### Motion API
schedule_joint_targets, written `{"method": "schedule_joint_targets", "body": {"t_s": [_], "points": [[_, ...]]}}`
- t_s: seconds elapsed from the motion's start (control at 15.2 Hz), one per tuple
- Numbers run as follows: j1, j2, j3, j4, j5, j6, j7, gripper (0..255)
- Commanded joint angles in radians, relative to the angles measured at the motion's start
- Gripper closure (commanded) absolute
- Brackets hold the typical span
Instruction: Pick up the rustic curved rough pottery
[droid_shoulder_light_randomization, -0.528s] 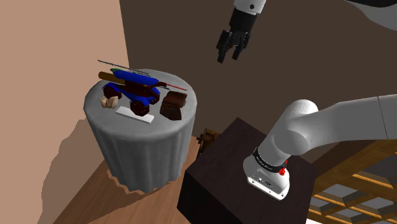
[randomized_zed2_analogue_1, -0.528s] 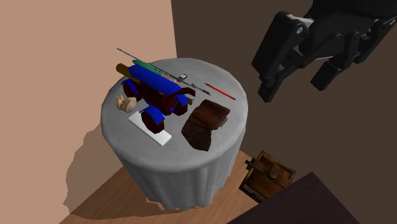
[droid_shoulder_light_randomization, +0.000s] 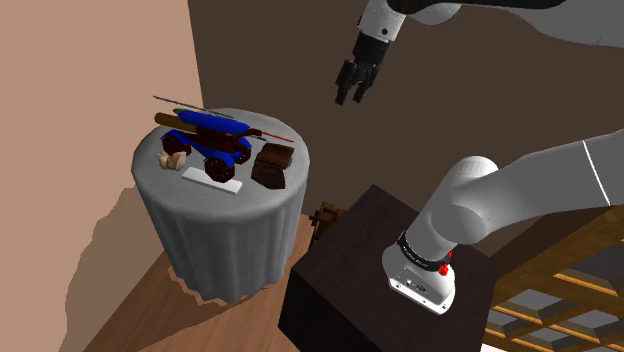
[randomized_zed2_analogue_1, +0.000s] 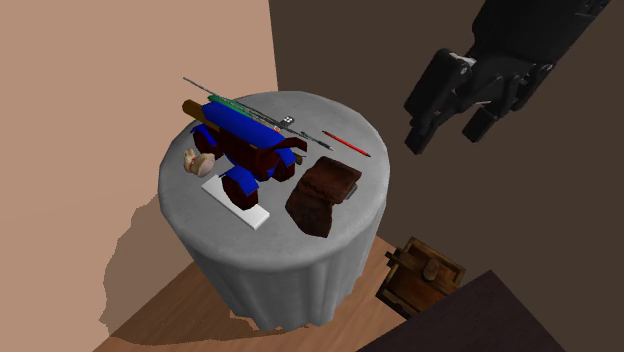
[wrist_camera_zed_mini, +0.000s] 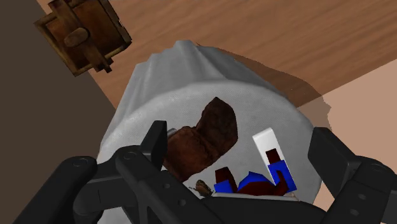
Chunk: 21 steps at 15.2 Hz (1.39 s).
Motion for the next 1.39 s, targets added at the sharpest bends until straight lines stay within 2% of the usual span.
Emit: {"method": "schedule_joint_targets", "body": {"t_s": [0.0, 0.4, 0.79, 1.06, 1.32], "points": [[0.012, 0.06, -0.055, -0.01, 0.019, 0.063, -0.082, 0], [0.067, 0.284, -0.213, 0.037, 0.134, 0.181, -0.345, 0], [0.116, 0.578, -0.332, 0.164, 0.353, 0.206, -0.655, 0], [0.095, 0.797, -0.347, 0.29, 0.523, 0.156, -0.85, 0], [0.031, 1.006, -0.308, 0.442, 0.659, 0.082, -0.994, 0]]}}
